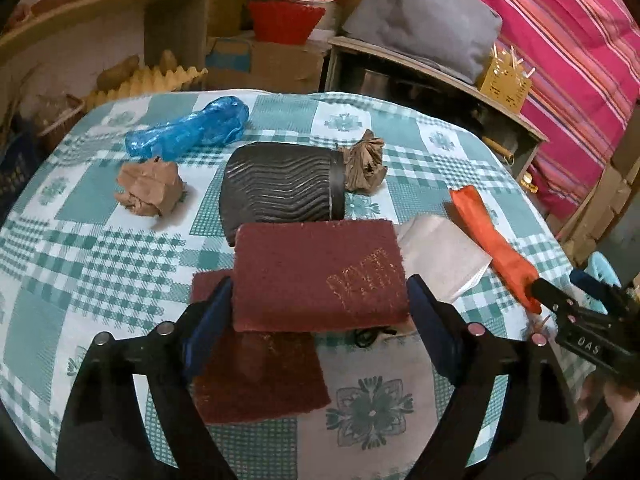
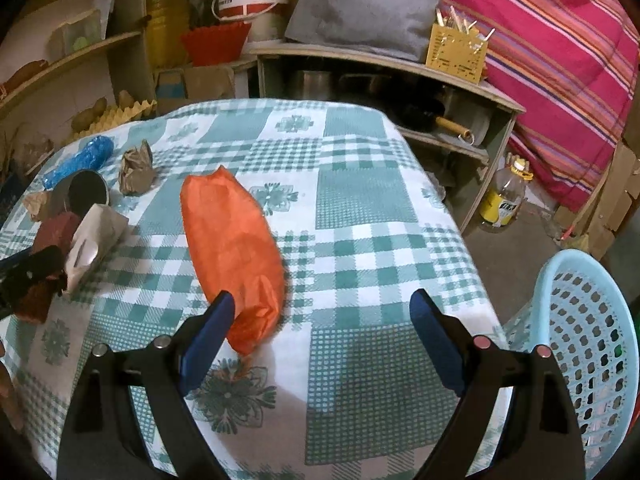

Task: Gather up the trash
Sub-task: 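Move both tools back over the table toward the remaining trash, then grasp the maroon scouring pad with the left tool while the right tool grasps the orange bag, then carry the maroon pad and orange bag over the blue basket and open both tools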

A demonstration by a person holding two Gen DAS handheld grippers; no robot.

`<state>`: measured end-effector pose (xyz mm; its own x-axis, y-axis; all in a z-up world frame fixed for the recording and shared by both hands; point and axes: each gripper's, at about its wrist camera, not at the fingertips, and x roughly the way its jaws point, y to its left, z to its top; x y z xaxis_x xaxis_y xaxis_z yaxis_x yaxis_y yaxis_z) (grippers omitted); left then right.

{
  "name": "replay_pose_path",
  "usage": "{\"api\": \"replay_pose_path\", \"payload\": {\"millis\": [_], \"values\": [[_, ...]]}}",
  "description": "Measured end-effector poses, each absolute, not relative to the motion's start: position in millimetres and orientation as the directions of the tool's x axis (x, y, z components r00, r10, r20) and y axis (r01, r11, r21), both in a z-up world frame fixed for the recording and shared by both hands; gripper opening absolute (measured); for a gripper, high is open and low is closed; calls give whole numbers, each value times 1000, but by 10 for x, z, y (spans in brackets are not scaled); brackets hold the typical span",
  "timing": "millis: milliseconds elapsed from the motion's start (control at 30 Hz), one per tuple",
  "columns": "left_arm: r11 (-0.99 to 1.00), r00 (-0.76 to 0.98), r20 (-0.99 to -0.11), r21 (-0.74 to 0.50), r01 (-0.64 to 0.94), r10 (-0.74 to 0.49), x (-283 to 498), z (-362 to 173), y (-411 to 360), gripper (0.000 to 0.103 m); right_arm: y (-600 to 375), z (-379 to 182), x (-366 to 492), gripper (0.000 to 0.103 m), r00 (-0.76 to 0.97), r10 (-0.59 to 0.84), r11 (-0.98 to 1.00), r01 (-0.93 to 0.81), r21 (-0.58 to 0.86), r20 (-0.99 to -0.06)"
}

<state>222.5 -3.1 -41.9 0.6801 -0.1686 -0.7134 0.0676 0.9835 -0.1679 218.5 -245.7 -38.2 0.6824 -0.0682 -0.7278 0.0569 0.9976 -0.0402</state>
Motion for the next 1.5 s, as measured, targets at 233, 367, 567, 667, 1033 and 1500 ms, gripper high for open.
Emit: {"api": "replay_pose_path", "payload": {"millis": [233, 367, 567, 667, 1033, 1500], "values": [[995, 734, -672, -68, 71, -98, 2041, -226, -48, 83, -2279, -423, 2281, 87, 659, -33, 999, 10, -35, -751], [999, 757, -651, -19, 51, -50, 1962, -149, 73, 83, -2209, -458, 2367, 87, 638, -21, 999, -13, -38, -769], [1000, 759, -651, -9, 13, -16, 1993, -153, 234, 83, -2182, -472, 2365, 60, 628, 47, 998, -64, 9, -777], [1000, 761, -649, -13, 17, -21, 2004, -152, 244, 83, -2152, -459, 2330, 37, 632, 79, 995, -98, 22, -771], [996, 792, -607, -1, 84, -68, 1890, -45, -115, 83, -2567, -60, 1888, 15, 744, 71, 997, -47, 55, -664], [971, 794, -573, -17, 237, -204, 1648, 88, -1156, 83, -3847, 223, 1065, 15, 786, -145, 983, 183, 2, -601]]}}
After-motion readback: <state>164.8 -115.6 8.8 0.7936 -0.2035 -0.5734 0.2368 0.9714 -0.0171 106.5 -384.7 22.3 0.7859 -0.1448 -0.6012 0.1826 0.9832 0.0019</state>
